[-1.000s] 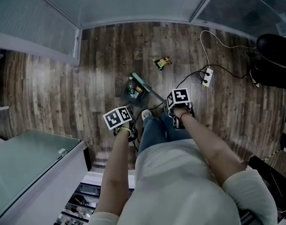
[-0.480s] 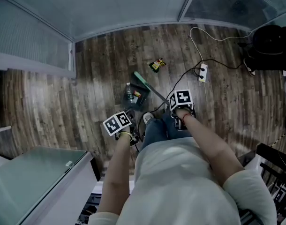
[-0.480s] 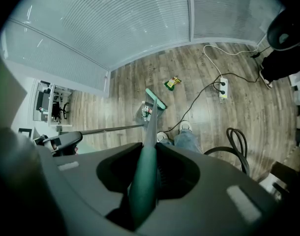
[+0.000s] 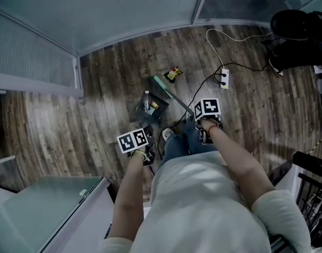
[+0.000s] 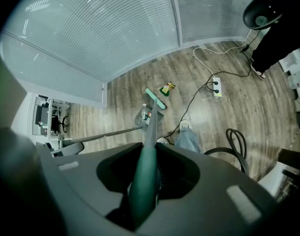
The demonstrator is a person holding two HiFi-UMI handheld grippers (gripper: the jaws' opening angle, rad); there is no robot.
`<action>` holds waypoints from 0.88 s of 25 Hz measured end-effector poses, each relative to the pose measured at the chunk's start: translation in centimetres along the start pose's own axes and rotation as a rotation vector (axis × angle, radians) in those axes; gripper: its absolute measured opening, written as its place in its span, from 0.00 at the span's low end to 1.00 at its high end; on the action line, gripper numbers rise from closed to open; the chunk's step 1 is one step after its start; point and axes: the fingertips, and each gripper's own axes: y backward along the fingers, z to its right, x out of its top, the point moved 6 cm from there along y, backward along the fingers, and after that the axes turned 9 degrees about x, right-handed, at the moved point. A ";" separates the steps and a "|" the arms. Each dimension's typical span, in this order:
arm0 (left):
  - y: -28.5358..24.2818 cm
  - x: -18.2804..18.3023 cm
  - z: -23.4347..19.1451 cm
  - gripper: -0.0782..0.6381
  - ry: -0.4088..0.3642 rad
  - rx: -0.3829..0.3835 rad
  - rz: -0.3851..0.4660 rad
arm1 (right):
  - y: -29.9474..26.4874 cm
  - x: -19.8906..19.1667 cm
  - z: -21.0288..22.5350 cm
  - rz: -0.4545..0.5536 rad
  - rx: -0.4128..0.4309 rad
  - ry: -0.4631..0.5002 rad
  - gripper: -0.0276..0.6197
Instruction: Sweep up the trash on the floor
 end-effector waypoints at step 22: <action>-4.3 3.4 7.4 0.12 -0.031 -0.169 -0.075 | 3.9 9.5 5.1 0.038 -0.004 -0.017 0.19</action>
